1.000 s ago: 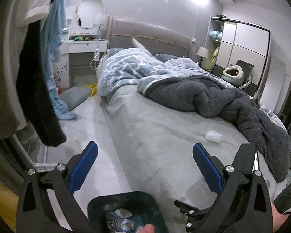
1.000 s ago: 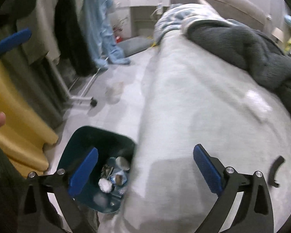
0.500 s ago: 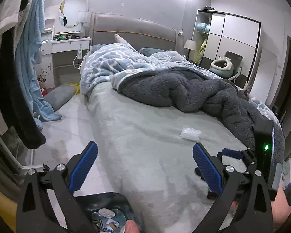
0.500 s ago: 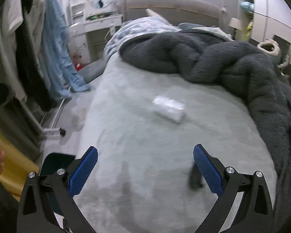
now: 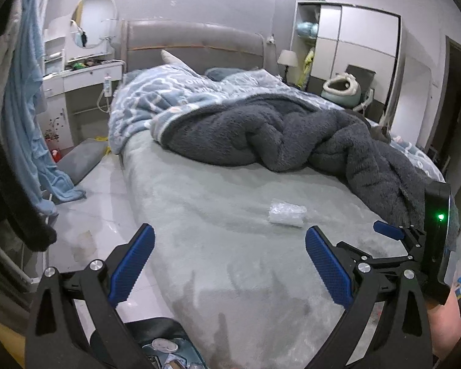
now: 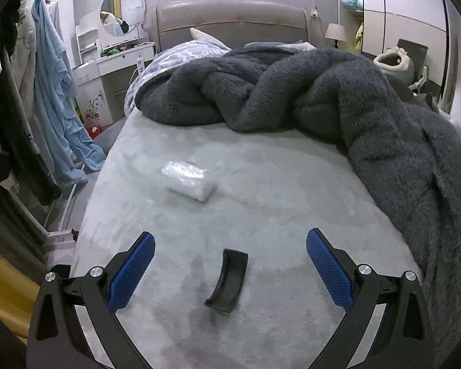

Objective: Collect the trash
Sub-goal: 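Move both tools back to the bed toward the bubble wrap and curved rubber piece, then grasp the black curved rubber piece with the right tool while the left tool grasps the clear bubble-wrap bundle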

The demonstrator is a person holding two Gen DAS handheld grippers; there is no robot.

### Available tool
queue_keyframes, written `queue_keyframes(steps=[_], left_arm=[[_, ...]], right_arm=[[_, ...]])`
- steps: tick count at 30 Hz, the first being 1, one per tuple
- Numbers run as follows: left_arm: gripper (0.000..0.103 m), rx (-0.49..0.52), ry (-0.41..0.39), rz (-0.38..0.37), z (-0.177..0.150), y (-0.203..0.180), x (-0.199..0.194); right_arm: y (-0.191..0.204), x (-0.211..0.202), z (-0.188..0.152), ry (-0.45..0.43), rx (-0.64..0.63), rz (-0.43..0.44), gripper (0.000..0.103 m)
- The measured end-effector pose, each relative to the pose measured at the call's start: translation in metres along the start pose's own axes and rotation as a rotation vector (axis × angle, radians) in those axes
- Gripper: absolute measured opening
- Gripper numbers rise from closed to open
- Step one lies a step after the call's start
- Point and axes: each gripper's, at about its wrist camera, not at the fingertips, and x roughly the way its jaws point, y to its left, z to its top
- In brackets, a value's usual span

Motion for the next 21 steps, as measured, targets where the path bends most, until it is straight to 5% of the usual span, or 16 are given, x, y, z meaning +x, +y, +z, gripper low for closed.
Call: queue_keyframes(steps=[11, 13, 21], left_arm=[[0.1, 0.06, 0.04, -0.154, 0.018, -0.018, 0.062], [0.1, 0.06, 0.048, -0.18, 0.021, -0.021, 0.076], [0.099, 0.096, 0.085, -0.216, 0.019, -0.038, 0.117]], right_arm=[[0.001, 0.021, -0.015, 0.06, 0.02, 0.056, 0.097], [0.001, 0.026, -0.016, 0.071, 0.026, 0.063, 0.083], [-0.003, 0.041, -0.024, 0.121, 0.046, 0.073, 0.052]])
